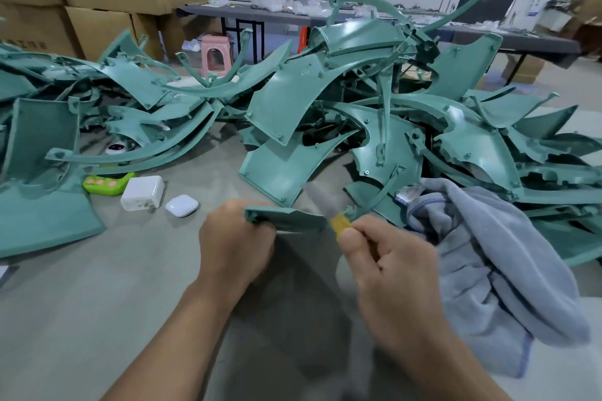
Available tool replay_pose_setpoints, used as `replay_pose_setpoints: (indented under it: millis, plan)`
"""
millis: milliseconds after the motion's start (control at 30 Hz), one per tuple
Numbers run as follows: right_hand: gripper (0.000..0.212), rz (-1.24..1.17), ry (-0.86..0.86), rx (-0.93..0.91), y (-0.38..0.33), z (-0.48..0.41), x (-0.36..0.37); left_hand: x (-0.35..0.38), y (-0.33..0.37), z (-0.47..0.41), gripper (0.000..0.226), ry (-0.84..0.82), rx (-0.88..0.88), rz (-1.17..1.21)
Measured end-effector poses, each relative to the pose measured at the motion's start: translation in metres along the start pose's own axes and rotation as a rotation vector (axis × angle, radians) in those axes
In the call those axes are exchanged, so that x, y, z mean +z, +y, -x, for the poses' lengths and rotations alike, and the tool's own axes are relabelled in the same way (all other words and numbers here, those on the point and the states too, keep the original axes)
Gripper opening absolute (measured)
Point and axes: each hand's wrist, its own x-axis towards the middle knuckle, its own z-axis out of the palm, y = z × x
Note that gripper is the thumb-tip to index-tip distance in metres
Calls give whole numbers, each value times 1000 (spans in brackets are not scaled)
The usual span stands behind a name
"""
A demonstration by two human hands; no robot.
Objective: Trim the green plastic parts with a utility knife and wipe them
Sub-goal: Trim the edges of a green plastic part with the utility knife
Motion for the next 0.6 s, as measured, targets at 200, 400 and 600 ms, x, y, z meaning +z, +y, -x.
replay_pose_setpoints:
  millis: [200, 400, 600]
  plan:
    - [37, 176, 127, 61, 1, -9, -2, 2, 3, 2, 17, 41, 6, -10]
    - [35, 104, 32, -57, -2, 1, 7, 6, 2, -1, 18, 41, -66, -58]
    - [42, 109, 194, 46, 9, -10, -9, 4, 7, 2, 14, 38, -126, 22]
